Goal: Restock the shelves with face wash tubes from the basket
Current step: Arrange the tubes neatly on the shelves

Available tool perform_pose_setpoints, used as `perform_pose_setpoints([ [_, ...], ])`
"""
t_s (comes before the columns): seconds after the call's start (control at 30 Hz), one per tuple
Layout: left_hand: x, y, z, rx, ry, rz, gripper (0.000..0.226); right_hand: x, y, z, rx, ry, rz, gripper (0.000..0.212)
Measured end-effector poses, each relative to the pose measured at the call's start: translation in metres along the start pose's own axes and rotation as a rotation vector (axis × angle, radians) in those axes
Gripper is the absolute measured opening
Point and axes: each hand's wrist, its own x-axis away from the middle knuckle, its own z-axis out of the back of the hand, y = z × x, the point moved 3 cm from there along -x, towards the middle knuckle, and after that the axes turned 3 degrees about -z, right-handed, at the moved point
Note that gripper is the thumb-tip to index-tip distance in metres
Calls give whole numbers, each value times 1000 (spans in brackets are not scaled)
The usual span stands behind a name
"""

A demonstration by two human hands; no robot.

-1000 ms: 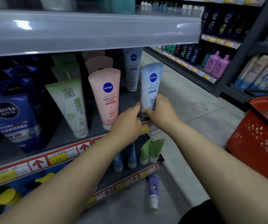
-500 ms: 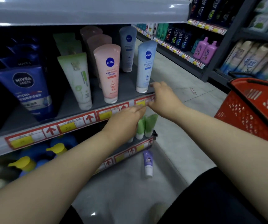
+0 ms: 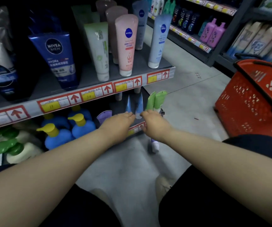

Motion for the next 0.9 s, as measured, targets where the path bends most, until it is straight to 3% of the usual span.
perform_pose_setpoints([
  [0.2, -18, -20, -49, 20, -81, 107, 56, -10, 7, -35, 153, -78, 33, 39],
  [0.53, -98, 12, -146, 147, -188, 100, 43, -50, 78, -150, -45, -261, -286, 53],
  [0.7, -136, 34, -195, 377, -348, 157, 38, -63, 121, -196, -192, -297, -443, 52],
  [0.9, -171, 39, -243, 801, -421, 436, 34, -83, 153, -237, -595, -318, -699, 48],
])
